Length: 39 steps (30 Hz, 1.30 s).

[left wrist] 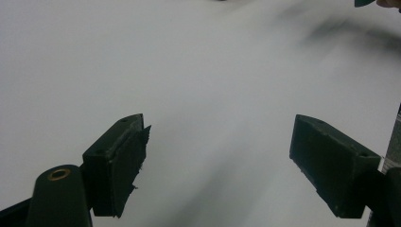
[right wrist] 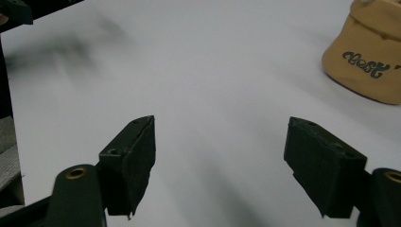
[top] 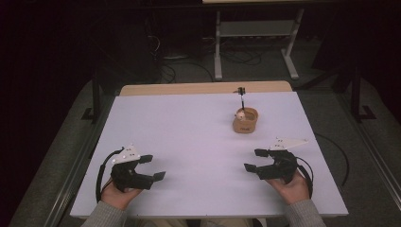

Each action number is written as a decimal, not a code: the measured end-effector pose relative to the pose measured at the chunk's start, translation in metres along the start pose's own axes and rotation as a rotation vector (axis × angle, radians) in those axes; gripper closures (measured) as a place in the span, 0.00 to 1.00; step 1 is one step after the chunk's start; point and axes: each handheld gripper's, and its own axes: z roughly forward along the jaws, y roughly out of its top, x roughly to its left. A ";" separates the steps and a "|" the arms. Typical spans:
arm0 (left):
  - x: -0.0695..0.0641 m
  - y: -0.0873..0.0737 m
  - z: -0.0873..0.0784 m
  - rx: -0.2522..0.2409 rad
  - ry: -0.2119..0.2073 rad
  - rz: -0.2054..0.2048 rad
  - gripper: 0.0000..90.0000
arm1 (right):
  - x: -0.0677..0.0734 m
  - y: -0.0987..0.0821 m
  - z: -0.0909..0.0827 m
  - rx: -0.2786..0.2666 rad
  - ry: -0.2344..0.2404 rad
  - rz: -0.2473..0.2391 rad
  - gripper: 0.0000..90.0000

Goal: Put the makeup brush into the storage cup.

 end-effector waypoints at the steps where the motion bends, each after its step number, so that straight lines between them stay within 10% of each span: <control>1: 0.000 0.000 0.000 -0.001 0.000 -0.002 0.21 | 0.001 0.000 0.000 -0.002 -0.002 0.000 0.27; 39: -0.002 -0.007 0.016 0.047 -0.061 0.013 0.20 | 0.010 -0.006 0.008 -0.013 -0.003 -0.039 0.25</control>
